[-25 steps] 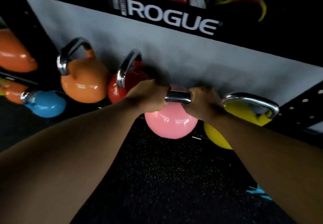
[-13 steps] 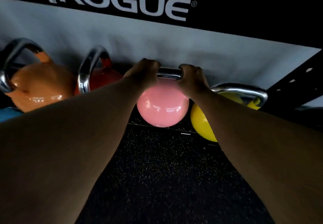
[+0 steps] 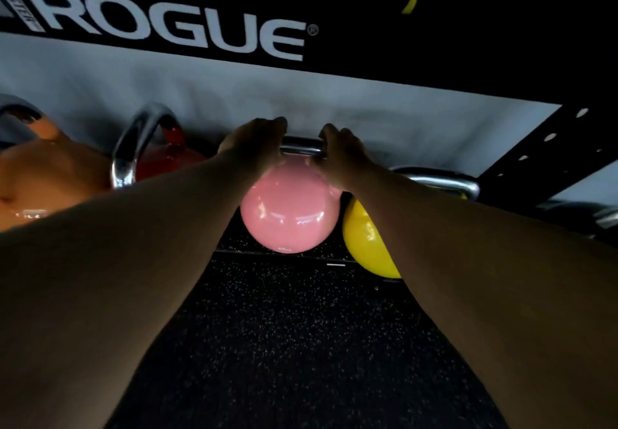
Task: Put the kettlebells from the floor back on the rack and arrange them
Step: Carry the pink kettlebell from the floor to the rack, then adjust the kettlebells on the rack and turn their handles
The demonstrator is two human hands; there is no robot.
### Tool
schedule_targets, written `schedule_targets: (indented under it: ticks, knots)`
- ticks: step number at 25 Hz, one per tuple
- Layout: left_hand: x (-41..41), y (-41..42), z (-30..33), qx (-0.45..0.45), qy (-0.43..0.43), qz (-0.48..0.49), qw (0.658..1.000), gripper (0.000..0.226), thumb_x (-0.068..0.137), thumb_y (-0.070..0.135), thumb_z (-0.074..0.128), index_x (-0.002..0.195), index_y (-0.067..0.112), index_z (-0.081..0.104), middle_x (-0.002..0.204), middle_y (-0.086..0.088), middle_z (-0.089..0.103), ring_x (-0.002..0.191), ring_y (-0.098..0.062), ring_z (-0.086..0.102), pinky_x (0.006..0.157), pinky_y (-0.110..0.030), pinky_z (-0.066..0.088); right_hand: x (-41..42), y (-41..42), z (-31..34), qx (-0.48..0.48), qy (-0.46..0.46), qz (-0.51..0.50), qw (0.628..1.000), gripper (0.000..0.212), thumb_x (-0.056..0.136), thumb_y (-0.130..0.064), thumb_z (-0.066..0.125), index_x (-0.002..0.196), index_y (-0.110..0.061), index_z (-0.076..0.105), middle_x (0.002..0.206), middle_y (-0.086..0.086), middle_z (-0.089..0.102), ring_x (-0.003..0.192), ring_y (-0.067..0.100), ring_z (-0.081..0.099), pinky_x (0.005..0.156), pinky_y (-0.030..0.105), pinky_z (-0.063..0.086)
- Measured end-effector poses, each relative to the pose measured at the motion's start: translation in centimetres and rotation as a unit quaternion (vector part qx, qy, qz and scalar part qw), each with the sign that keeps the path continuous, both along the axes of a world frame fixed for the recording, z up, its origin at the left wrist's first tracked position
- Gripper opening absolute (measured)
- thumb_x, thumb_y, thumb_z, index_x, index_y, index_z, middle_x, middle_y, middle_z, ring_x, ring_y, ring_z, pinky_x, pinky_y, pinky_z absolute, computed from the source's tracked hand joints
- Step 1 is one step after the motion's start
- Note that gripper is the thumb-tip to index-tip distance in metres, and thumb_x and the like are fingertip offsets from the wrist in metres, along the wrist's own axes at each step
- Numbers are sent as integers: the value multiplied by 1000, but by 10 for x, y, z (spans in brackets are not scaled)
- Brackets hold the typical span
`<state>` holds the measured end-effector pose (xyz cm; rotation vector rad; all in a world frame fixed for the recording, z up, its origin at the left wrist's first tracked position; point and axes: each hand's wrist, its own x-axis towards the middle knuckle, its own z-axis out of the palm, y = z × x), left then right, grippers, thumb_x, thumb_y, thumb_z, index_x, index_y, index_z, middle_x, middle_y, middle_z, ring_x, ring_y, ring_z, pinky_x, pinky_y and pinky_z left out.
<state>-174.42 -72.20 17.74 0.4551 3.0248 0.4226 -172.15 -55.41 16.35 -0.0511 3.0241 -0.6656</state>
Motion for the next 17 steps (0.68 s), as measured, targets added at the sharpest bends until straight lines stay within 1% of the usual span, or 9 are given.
schedule_targets:
  ticks: [2, 4, 6, 9, 11, 12, 14, 17]
  knots:
    - [6, -2, 9, -34, -5, -42, 999, 51, 79, 21, 69, 122, 15, 44, 114, -18, 56, 101, -39, 59, 81, -46, 50, 16, 3, 6, 6, 14, 33, 999, 47, 87, -31, 62, 128, -12, 47, 122, 20, 50, 114, 39, 50, 92, 42, 45]
    - [20, 3, 18, -43, 24, -99, 994, 65, 77, 22, 71, 133, 19, 39, 125, -14, 49, 111, -36, 53, 90, -47, 44, 35, 18, 14, 29, 48, 63, 996, 49, 89, -29, 60, 132, -13, 45, 125, 18, 51, 116, 38, 48, 95, 45, 44]
    - [38, 18, 25, -35, 51, -135, 989, 68, 77, 24, 70, 137, 19, 38, 132, -12, 46, 120, -33, 47, 98, -47, 38, 52, 40, 24, 56, 79, 78, 992, 50, 91, -27, 56, 137, -12, 45, 129, 17, 52, 119, 37, 48, 97, 44, 41]
    - [63, 46, 31, -67, 84, -150, 983, 67, 76, 25, 68, 137, 18, 41, 137, -12, 43, 128, -34, 39, 105, -48, 31, 78, 74, 37, 88, 129, 85, 984, 42, 89, -24, 56, 130, -12, 53, 121, 17, 56, 111, 40, 51, 92, 46, 41]
    - [85, 72, 31, -93, 127, -151, 976, 63, 75, 21, 65, 134, 15, 46, 139, -14, 43, 130, -36, 38, 106, -48, 30, 103, 104, 43, 109, 136, 93, 980, 40, 86, -23, 57, 125, -12, 56, 117, 16, 56, 108, 40, 52, 88, 47, 43]
    - [96, 87, 30, -99, 137, -154, 973, 61, 74, 20, 64, 133, 14, 48, 138, -15, 45, 128, -37, 40, 104, -47, 32, 116, 121, 45, 117, 137, 94, 979, 40, 84, -23, 58, 123, -13, 57, 116, 16, 56, 107, 40, 52, 87, 47, 44]
    - [117, 124, 29, -119, 132, -185, 967, 60, 73, 19, 61, 131, 15, 49, 133, -14, 51, 121, -38, 46, 100, -47, 37, 143, 158, 52, 138, 130, 88, 978, 39, 84, -24, 58, 121, -15, 57, 113, 14, 56, 105, 38, 53, 87, 47, 46]
    - [139, 182, 38, -127, 145, -248, 949, 60, 67, 20, 63, 126, 19, 52, 133, -8, 57, 119, -34, 53, 97, -46, 44, 176, 218, 60, 162, 119, 83, 976, 37, 84, -25, 57, 120, -18, 58, 111, 10, 58, 104, 36, 56, 89, 45, 47]
